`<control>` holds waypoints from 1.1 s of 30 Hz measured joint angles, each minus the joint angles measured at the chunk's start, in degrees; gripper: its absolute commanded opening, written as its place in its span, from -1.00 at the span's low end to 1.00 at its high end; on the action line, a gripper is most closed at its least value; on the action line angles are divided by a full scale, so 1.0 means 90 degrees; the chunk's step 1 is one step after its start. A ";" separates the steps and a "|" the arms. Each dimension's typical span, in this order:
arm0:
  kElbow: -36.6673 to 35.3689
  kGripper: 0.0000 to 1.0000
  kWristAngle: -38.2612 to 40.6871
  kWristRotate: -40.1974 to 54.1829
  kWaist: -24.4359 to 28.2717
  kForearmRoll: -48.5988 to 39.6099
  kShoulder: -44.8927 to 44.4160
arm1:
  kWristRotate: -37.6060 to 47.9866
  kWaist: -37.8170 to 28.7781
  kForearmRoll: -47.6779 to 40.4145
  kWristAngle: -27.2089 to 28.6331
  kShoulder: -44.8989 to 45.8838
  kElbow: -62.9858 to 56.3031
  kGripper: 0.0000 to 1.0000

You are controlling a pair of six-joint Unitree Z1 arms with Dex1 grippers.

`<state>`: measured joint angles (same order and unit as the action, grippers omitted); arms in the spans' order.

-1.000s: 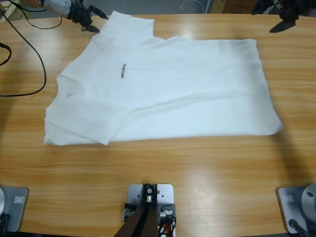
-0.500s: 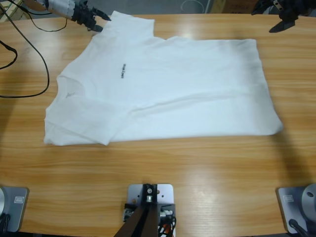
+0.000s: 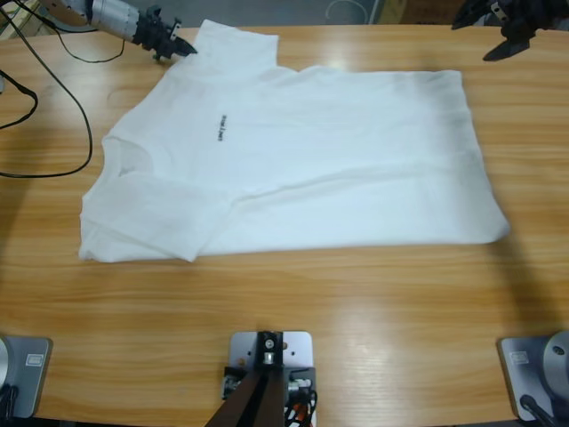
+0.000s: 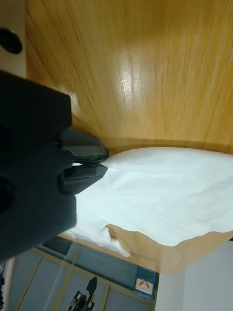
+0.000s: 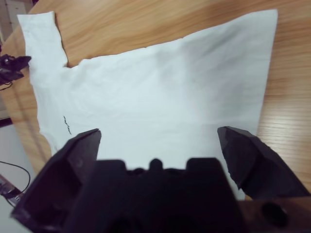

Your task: Fold clothes

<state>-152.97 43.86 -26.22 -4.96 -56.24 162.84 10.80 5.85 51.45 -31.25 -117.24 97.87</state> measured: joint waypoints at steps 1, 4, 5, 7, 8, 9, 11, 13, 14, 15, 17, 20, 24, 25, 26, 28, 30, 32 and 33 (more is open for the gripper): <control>0.0000 -1.00 0.0000 0.0000 0.0000 0.0000 0.0000 | 0.0008 0.0014 -0.0035 -0.0099 0.0000 -0.0001 0.95; 0.0000 -1.00 0.0000 0.0000 0.0000 -0.0005 0.0000 | 0.0062 0.0216 -0.0236 -0.0441 0.0000 -0.0057 0.95; 0.0000 -1.00 0.0001 0.0000 0.0000 -0.0010 -0.0001 | 0.0082 0.0347 -0.0333 -0.0537 0.0000 -0.0097 0.95; 0.0000 -1.00 0.0008 0.0000 0.0001 -0.0031 -0.0005 | 0.0106 0.0612 -0.0483 -0.0689 -0.0002 -0.0204 0.95; 0.0000 -1.00 0.0016 0.0000 0.0004 -0.0049 -0.0008 | 0.0112 0.0716 -0.0539 -0.0739 -0.0008 -0.0233 0.96; 0.0000 -1.00 0.0022 0.0000 0.0007 -0.0069 -0.0010 | 0.0117 0.0802 -0.0577 -0.0769 -0.0018 -0.0251 0.96; 0.0000 -1.00 0.0028 0.0005 0.0009 -0.0120 -0.0017 | 0.0121 0.0913 -0.0625 -0.0814 -0.0065 -0.0290 0.95; 0.0000 -1.00 0.0032 0.0021 0.0011 -0.0199 -0.0033 | 0.0121 0.0941 -0.0661 -0.0874 -0.0202 -0.0302 0.95; 0.0000 -1.00 0.0032 0.0025 0.0011 -0.0235 -0.0036 | 0.0121 0.0944 -0.0672 -0.0915 -0.0302 -0.0302 0.95; 0.0000 -1.00 0.0032 0.0029 0.0012 -0.0274 -0.0041 | 0.0121 0.0947 -0.0678 -0.0952 -0.0425 -0.0302 0.95; 0.0000 -1.00 0.0032 0.0045 0.0012 -0.0363 -0.0054 | 0.0110 0.0949 -0.0693 -0.0998 -0.0677 -0.0302 0.96; 0.0000 -1.00 0.0032 0.0080 0.0016 -0.0465 -0.0061 | 0.0064 0.0951 -0.0722 -0.1020 -0.0988 -0.0304 0.95; 0.0000 -1.00 0.0032 0.0128 0.0024 -0.0536 -0.0070 | 0.0041 0.0953 -0.0859 -0.1020 -0.1195 -0.0306 0.95; 0.0000 -1.00 0.0032 0.0150 0.0025 -0.0563 -0.0074 | 0.0041 0.0953 -0.0892 -0.1019 -0.1238 -0.0305 0.95; 0.0000 -1.00 0.0032 0.0178 0.0030 -0.0600 -0.0075 | 0.0041 0.0953 -0.0915 -0.1014 -0.1277 -0.0293 0.95; 0.0000 -1.00 0.0032 0.0224 0.0037 -0.0664 -0.0079 | 0.0041 0.0953 -0.0945 -0.0998 -0.1356 -0.0210 0.95; 0.0000 -1.00 0.0032 0.0266 0.0044 -0.0701 -0.0080 | 0.0041 0.0954 -0.0962 -0.0990 -0.1450 -0.0057 0.95; 0.0000 -1.00 0.0032 0.0295 0.0051 -0.0724 -0.0081 | 0.0041 0.0954 -0.0965 -0.0990 -0.1564 0.0103 0.95; 0.0000 -1.00 0.0032 0.0303 0.0056 -0.0736 -0.0081 | 0.0041 0.0954 -0.0965 -0.0990 -0.1623 0.0190 0.95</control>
<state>-152.97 44.15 -23.49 -4.46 -62.86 162.11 11.18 14.44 42.77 -40.16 -131.84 99.57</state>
